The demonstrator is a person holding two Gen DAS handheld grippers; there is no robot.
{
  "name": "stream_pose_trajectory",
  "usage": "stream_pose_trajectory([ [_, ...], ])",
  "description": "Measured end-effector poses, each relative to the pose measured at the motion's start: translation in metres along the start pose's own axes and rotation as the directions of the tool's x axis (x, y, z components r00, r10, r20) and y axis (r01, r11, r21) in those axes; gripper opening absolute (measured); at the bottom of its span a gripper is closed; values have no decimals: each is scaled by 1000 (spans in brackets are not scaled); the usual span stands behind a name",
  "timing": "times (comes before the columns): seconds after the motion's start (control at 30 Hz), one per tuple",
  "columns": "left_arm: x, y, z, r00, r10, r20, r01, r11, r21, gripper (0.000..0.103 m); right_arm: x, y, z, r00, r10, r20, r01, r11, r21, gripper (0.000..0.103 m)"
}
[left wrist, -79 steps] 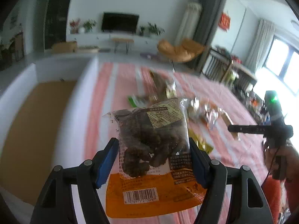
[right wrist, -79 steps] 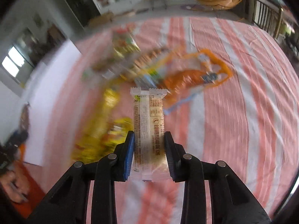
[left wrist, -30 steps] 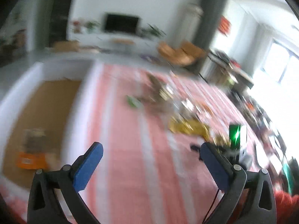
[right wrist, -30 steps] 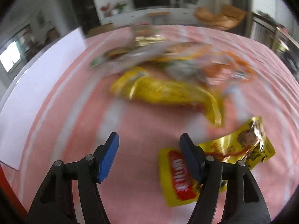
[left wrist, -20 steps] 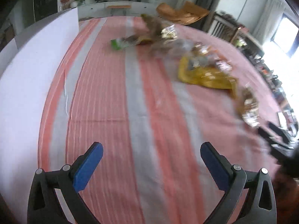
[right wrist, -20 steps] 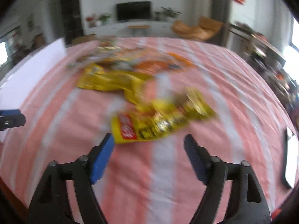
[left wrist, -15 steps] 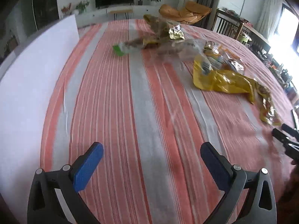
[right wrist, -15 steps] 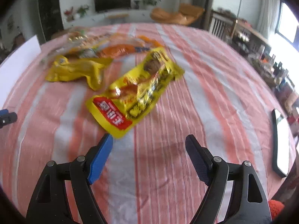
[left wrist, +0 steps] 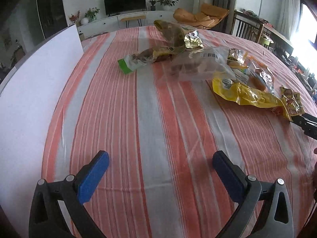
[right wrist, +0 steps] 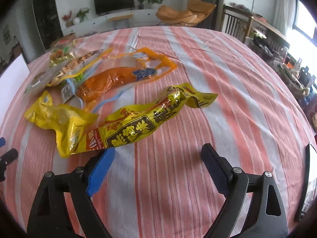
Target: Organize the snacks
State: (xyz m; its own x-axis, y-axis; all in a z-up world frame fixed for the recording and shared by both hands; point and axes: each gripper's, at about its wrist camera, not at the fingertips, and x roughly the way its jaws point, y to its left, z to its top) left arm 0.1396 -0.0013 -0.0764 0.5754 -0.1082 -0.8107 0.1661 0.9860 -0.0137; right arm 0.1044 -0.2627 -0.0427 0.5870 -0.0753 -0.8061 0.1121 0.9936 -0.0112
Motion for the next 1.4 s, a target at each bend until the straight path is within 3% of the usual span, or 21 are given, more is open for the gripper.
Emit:
stream_pose_trajectory([
  [1.4, 0, 1, 0, 1000, -1, 0, 1, 1000, -1, 103, 3, 3, -2, 1000, -2, 0, 2, 1000, 2, 92],
])
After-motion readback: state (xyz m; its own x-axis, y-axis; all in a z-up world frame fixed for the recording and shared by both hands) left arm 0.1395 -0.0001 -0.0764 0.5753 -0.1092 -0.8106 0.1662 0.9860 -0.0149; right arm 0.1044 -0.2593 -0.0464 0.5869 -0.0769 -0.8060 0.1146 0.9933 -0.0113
